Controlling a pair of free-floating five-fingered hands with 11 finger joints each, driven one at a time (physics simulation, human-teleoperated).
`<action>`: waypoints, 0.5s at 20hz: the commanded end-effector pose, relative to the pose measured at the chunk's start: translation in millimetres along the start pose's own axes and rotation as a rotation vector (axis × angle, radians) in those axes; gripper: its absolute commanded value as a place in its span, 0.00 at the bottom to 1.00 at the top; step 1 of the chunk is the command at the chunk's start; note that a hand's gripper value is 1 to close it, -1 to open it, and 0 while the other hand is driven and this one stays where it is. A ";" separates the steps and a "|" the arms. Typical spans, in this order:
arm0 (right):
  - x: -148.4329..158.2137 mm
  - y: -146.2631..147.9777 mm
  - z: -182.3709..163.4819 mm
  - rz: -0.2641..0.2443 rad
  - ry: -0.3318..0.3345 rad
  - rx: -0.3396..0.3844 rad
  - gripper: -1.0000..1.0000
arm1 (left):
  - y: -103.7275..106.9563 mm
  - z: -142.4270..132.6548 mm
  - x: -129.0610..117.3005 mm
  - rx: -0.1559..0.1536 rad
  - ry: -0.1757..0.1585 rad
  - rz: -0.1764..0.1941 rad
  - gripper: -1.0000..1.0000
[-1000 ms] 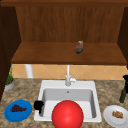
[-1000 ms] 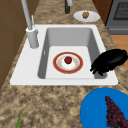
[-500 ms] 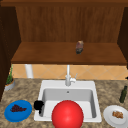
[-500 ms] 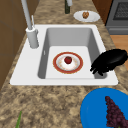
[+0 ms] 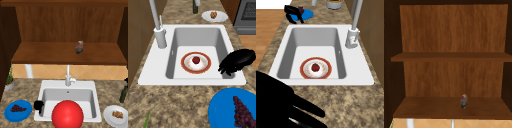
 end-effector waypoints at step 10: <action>2.2 19.2 -16.7 0.008 0.002 0.061 0.00 | 0.0 0.0 0.0 0.000 0.000 0.000 0.50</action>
